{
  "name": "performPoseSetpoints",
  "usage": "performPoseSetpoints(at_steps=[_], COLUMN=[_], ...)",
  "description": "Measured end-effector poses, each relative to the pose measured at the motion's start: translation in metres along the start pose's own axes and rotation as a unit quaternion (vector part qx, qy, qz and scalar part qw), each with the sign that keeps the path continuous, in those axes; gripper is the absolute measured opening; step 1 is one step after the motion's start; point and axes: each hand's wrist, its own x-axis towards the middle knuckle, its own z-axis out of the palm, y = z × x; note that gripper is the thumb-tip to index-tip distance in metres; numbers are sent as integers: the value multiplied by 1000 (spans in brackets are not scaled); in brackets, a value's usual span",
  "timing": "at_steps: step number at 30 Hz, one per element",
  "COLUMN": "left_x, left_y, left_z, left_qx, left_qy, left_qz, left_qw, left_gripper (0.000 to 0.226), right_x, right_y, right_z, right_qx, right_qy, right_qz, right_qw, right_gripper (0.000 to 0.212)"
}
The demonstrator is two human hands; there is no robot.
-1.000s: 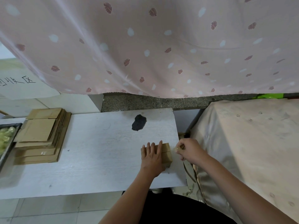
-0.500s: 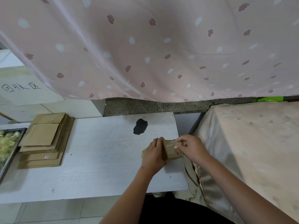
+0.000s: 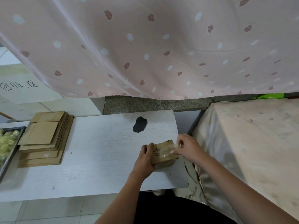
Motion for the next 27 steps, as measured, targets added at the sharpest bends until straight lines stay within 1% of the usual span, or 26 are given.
performPoseSetpoints(at_steps=[4, 5, 7, 8, 10, 13, 14, 17, 18, 21, 25, 26, 27], left_x=[3, 5, 8, 9, 10, 9, 10, 11, 12, 11, 10, 10, 9], left_y=[4, 6, 11, 13, 15, 15, 14, 12, 12, 15, 17, 17, 16], left_z=[1, 2, 5, 8, 17, 26, 28, 27, 27, 27, 27, 27, 27], left_qx=[96, 110, 134, 140, 146, 151, 150, 146, 147, 168, 173, 179, 191], left_qy=[4, -1, -11, -16, -19, -5, 0, 7, 5, -3, -12, -16, -20], left_qz=[-2, 0, 20, 31, 41, 34, 31, 25, 24, 17, 14, 16, 17], left_qw=[995, 994, 991, 990, 988, 988, 988, 989, 989, 986, 985, 984, 981], left_gripper=[90, 92, 95, 96, 95, 94, 94, 98, 98, 97, 94, 93, 91], right_x=[1, 2, 4, 5, 6, 4, 3, 1, 0, -1, 3, 5, 6], right_y=[-6, -7, -9, -10, -10, -11, -10, -10, -10, -13, -18, -19, -19], right_z=[12, 15, 19, 20, 21, 19, 19, 18, 19, 22, 34, 37, 40], right_qx=[16, 22, 17, 10, 7, 20, 20, 24, 14, -32, -20, -30, -44], right_qy=[-31, -36, -38, -37, -39, -63, -75, -99, -97, -76, -100, -106, -106], right_qz=[-4, -6, 2, 8, 16, 36, 42, 44, 45, 31, -11, -13, -12], right_qw=[999, 999, 999, 999, 999, 997, 996, 994, 994, 996, 995, 994, 993], right_gripper=[50, 47, 28, 23, 28, 47, 46, 25, 23, 37, 54, 50, 42])
